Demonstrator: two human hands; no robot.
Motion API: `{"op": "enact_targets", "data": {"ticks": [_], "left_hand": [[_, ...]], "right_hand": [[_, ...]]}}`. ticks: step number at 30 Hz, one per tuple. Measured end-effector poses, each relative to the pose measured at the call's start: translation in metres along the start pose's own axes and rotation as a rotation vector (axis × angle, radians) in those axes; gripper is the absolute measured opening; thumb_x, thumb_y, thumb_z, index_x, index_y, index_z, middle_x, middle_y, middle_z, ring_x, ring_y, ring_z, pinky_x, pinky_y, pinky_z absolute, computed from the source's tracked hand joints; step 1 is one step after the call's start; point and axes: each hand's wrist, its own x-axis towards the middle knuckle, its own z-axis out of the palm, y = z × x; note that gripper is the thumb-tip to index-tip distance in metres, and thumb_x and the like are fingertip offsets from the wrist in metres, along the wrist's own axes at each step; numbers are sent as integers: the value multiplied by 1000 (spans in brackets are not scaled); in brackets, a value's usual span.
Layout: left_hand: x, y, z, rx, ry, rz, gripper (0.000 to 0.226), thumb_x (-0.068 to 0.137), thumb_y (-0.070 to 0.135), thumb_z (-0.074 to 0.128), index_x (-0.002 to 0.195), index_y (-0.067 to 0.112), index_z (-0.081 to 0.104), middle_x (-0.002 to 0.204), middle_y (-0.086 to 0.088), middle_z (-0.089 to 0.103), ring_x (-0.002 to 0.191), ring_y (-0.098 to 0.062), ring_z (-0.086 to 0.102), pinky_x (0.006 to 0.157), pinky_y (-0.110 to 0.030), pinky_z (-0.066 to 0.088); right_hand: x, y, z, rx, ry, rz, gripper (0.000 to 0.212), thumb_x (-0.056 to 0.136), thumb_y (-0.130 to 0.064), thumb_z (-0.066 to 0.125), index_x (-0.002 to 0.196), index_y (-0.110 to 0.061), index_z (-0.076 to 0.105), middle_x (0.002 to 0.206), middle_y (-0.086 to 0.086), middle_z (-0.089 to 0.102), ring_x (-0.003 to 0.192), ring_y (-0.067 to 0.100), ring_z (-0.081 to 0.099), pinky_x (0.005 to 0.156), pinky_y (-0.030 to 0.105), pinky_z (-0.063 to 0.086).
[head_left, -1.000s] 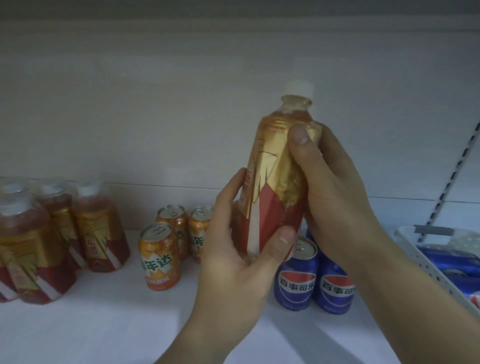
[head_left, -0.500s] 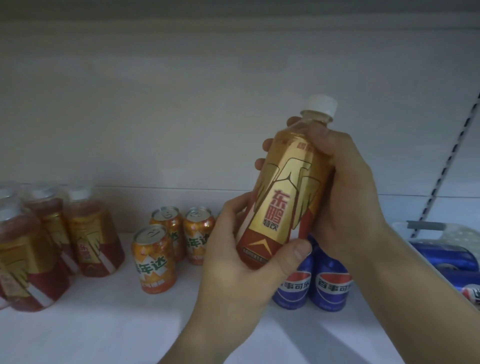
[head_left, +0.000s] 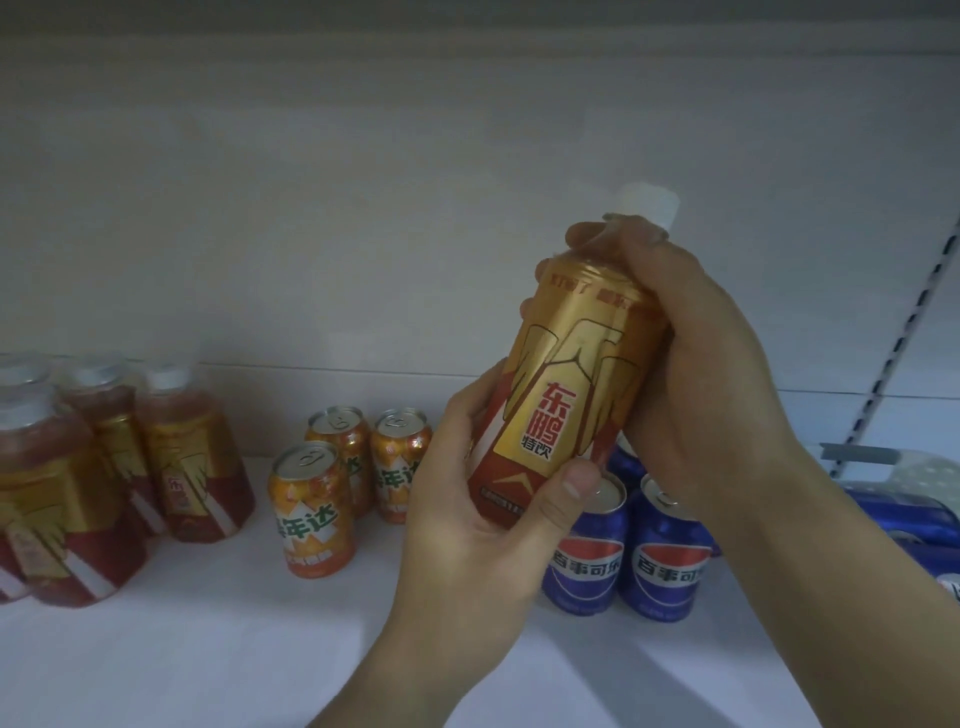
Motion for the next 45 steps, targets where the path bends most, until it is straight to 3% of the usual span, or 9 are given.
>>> {"op": "enact_targets", "data": {"ticks": [3,6,8,11,13,17,27,32,45], "left_hand": [[11,-3,-5,-191,-40,-117,46,73,44,84,114,26,72,107,1,77,100,-12,73,84,-30,59],[14,2,-16,-217,-125,-132,90,12,70,91,72,9,66,57,-8,68,58,-7,69,48,-7,48],[14,4,-14,-316,-68,-158,64,42,50,93,73,6,58,46,-4,65,49,-11,67,39,-9,45],[12,1,-6,-359,-24,-283,65,61,58,81,96,4,70,81,-2,79,72,-10,76,58,-19,56],[6,-2,-3,-338,-49,-327,47,66,58,69,104,31,74,103,-4,78,88,-19,77,70,-37,58],[2,-2,-4,-408,-27,-377,42,70,54,65,106,35,75,110,-4,77,95,-20,76,72,-35,61],[6,-1,-6,-438,9,-282,75,46,65,89,111,31,75,114,-7,76,101,-24,75,71,-29,60],[9,-5,-6,-130,200,-25,68,47,42,91,111,34,70,107,10,75,98,-13,74,76,-30,62],[0,-6,1,149,108,60,85,55,3,93,124,34,54,110,24,67,101,2,69,72,-10,55]], "right_hand": [[1,-1,0,11,-76,50,44,94,-38,58,126,-9,66,123,25,67,120,45,64,107,63,48],[-1,1,1,-16,-118,77,48,92,-36,60,130,-8,64,116,23,69,118,47,65,101,59,55],[-2,0,2,-41,-95,33,44,91,-34,63,128,-10,66,107,13,73,104,37,73,88,49,61],[-2,-3,5,-86,-26,-49,44,84,-32,71,123,-12,66,101,3,76,93,19,75,81,35,60],[-2,-2,5,-121,1,-63,43,80,-34,74,119,-17,66,102,-1,77,97,17,76,84,34,60],[-2,-1,5,-209,5,-42,46,79,-41,75,120,-22,66,107,-1,78,101,17,76,89,40,61],[0,-9,0,-137,-101,14,39,90,-47,63,121,-24,68,108,-8,77,106,13,74,92,35,57],[2,-13,-6,-170,-24,49,41,92,-48,64,120,-19,71,101,-8,77,100,13,75,86,34,56],[-5,-14,-3,-101,-68,-54,29,87,-35,68,104,-11,69,102,9,76,101,31,75,84,40,62]]}}
